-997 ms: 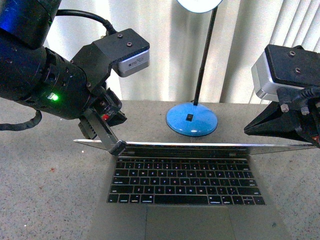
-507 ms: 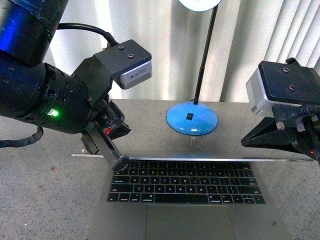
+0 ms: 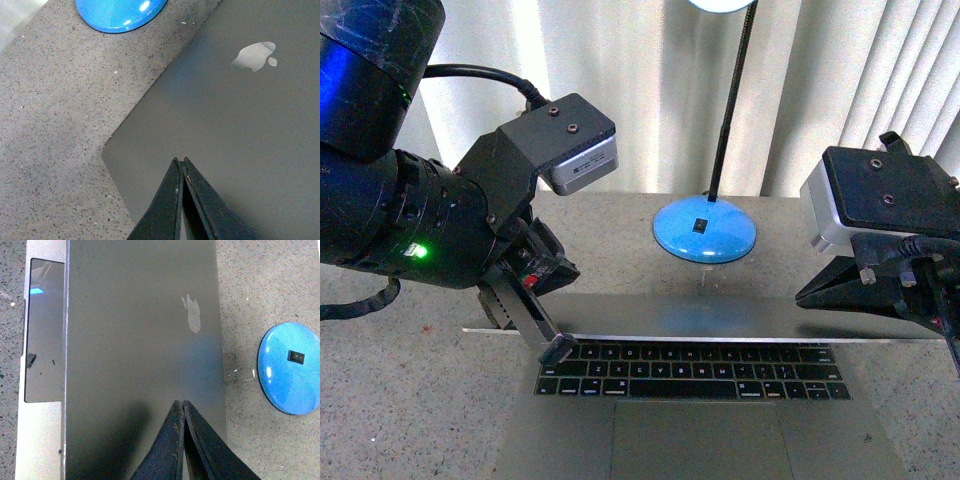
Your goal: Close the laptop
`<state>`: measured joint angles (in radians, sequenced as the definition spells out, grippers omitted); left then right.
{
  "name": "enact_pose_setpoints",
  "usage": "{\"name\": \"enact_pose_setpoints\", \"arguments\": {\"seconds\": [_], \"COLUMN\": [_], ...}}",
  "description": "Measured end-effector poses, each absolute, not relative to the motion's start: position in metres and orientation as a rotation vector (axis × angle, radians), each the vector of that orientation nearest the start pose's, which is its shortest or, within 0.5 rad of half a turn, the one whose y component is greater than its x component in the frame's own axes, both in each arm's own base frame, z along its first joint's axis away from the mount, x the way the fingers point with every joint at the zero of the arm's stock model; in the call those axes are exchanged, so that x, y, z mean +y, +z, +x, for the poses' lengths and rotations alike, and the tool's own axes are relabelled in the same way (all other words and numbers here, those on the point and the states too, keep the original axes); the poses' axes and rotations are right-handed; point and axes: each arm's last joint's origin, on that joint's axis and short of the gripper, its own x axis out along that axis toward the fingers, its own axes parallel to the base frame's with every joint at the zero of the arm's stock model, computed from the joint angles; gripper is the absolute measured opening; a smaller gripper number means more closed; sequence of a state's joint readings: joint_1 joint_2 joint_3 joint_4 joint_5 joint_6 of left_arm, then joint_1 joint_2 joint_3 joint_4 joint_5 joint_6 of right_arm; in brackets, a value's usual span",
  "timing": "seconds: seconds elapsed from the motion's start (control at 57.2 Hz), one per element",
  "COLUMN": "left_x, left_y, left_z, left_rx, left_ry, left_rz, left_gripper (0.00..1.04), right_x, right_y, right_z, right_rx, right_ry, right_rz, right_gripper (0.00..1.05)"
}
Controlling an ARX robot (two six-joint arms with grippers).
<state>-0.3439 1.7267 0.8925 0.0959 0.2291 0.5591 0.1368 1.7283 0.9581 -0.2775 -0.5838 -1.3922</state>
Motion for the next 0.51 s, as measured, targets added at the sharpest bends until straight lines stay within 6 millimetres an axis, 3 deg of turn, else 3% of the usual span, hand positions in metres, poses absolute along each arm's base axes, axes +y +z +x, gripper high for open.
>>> {"name": "enact_pose_setpoints", "arguments": {"seconds": [0.507], "left_x": [-0.123], "left_y": [0.141], "left_z": [0.317], "left_rx": [0.597], "left_ry": [-0.769], "left_rz": [0.528], "left_gripper": [0.04], "right_x": [0.063], "right_y": [0.140], "right_z": [0.318], "right_rx": [0.424], "right_ry": [1.248], "right_rz": [-0.971], "right_gripper": [0.03]}}
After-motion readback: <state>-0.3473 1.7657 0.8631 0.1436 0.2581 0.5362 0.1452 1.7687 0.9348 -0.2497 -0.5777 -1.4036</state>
